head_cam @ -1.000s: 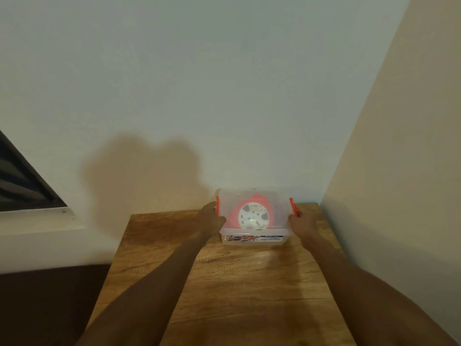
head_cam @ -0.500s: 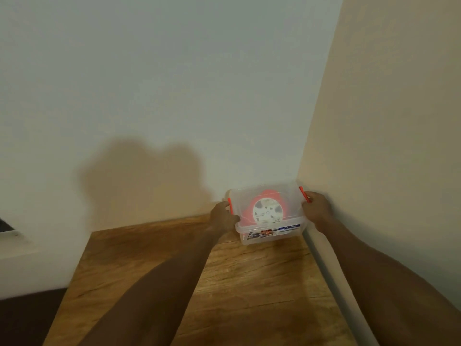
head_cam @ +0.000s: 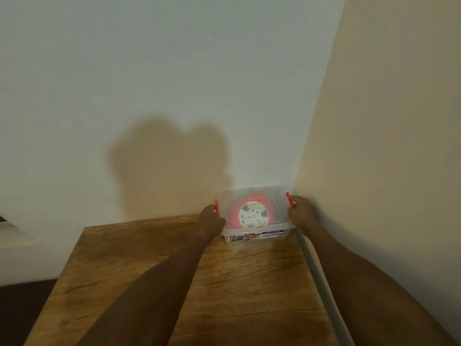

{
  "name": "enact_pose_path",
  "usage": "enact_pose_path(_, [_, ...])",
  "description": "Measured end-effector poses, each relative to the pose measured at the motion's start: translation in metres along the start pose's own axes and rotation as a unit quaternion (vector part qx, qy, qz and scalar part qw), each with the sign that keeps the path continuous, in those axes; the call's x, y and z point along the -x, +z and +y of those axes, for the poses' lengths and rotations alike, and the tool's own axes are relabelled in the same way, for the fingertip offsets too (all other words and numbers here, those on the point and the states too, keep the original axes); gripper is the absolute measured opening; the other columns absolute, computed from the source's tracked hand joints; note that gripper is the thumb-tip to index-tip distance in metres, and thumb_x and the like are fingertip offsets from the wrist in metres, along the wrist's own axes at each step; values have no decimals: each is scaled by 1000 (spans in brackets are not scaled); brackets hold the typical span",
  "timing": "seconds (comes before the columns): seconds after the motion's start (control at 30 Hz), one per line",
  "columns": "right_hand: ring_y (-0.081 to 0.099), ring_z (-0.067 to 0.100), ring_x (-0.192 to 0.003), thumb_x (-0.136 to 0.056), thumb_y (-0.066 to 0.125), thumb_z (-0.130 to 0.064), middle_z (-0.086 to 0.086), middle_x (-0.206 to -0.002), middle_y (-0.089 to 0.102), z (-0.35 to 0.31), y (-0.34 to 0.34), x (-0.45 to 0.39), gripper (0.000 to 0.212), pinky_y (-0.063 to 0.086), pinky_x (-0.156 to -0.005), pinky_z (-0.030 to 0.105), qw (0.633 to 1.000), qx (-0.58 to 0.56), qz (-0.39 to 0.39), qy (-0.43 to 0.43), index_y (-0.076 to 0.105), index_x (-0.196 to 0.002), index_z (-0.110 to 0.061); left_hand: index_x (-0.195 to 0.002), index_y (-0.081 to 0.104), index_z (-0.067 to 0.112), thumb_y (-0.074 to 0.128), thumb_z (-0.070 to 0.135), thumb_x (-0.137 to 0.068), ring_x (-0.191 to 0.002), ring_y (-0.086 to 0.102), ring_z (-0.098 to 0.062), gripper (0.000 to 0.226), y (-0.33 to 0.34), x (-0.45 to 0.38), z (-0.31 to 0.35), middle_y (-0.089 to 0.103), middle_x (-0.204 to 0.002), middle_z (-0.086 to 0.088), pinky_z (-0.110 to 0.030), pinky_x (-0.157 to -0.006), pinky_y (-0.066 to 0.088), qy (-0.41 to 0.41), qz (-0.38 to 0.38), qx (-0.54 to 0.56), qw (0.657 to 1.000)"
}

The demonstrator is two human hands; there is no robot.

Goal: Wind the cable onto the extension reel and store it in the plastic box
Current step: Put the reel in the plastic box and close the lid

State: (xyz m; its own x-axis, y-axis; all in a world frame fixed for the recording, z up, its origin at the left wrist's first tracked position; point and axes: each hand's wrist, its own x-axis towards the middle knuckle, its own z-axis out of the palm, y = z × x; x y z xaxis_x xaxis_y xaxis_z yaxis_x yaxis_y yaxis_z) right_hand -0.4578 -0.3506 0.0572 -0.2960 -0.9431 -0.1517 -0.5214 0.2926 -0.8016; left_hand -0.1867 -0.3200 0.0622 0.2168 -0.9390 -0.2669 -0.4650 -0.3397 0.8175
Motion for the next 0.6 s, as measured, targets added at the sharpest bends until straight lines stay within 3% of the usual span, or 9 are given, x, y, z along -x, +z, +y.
enact_pose_path(0.17, [61,31,-109,-87,52,-1,11,-128,63,-1,3,-7,49,52,-93,42,1000,22,5,1,60,-133,-15,-133,65,9,70,4,-76,-110,67,-33,58,5,-15,-13,68,-130,-14,-46,-96,58,12,15,-35,999])
enact_pose_path(0.3, [59,32,-112,-85,53,1,11,-131,61,-4,5,-2,55,48,-90,34,998,63,15,-15,56,-137,-14,-128,68,4,67,2,-82,-105,68,-34,46,5,-2,0,71,-119,-14,-30,-82,48,40,11,-71,997])
enact_pose_path(0.43, [61,27,-104,-90,48,1,9,-125,64,5,-2,1,48,47,-79,30,996,79,37,-37,57,-135,-14,-136,62,7,69,7,-86,-107,67,-31,51,12,0,2,69,-127,-16,-34,-86,51,39,-13,-52,998])
enact_pose_path(0.53, [61,20,-107,-94,49,-13,-2,-126,63,16,-9,5,44,53,-92,38,999,18,-3,-47,55,-136,-22,-141,56,8,62,11,-94,-113,64,-32,48,17,9,6,65,-135,-15,-39,-93,53,33,-7,-42,999])
enact_pose_path(0.6, [62,20,-108,-91,50,-34,-2,-125,63,38,-5,0,44,55,-92,47,998,0,-39,-49,53,-135,-27,-142,52,4,54,19,-102,-114,62,-32,43,17,19,9,63,-134,-11,-41,-95,53,31,10,-7,999])
